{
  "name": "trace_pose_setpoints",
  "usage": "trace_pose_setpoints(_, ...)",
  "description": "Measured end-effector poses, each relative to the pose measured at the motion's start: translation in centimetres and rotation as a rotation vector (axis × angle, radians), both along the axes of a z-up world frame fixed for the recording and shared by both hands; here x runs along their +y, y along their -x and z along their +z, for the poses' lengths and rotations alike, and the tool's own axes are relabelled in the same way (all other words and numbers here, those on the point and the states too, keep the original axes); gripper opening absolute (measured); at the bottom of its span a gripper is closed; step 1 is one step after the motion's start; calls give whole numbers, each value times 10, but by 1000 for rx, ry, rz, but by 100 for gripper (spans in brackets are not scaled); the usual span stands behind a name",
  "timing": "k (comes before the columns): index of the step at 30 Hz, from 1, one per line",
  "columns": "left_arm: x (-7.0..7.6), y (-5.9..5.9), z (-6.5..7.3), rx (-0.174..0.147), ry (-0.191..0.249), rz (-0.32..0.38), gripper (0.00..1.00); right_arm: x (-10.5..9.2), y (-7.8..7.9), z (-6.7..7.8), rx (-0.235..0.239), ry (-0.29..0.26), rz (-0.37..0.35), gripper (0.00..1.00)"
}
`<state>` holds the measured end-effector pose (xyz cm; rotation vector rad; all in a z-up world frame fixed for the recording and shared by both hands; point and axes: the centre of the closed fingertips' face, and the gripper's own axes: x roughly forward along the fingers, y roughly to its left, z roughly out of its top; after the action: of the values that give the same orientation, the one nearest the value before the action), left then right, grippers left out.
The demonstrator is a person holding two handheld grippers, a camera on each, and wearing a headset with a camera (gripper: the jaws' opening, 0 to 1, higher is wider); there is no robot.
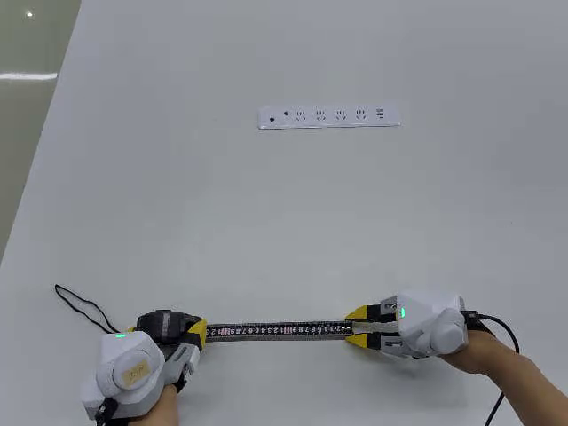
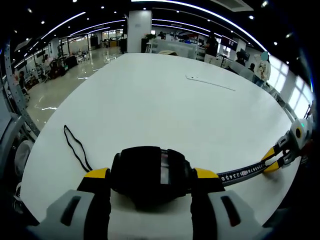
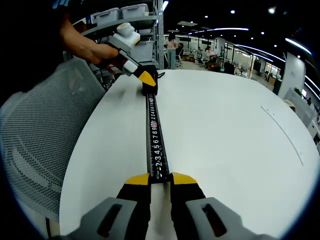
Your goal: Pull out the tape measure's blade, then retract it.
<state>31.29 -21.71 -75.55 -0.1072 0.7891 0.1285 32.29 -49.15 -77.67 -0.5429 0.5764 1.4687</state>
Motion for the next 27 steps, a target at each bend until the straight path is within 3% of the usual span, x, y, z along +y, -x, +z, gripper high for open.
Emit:
trace_pose_setpoints(8, 0, 0, 0, -10, 17, -4, 63, 1, 0, 1, 0, 3, -2, 13)
trace_pose_setpoints(11, 1, -1, 2, -17, 56, 19, 64, 2, -1, 0, -4, 3, -4, 13)
trace_pose_setpoints(12, 1, -2, 3, -34, 102, 54, 64, 2, -1, 0, -3, 4, -3, 13)
trace_pose_setpoints(13, 2, -2, 4, -36, 116, 74, 64, 1, -1, 0, -3, 6, -1, 13)
trace_pose_setpoints(17, 2, -3, 3, -21, 101, 69, 63, 1, -1, 0, -5, 8, 1, 13)
trace_pose_setpoints(27, 3, -4, 1, -23, 55, 102, 64, 1, -1, 0, -3, 6, -3, 13)
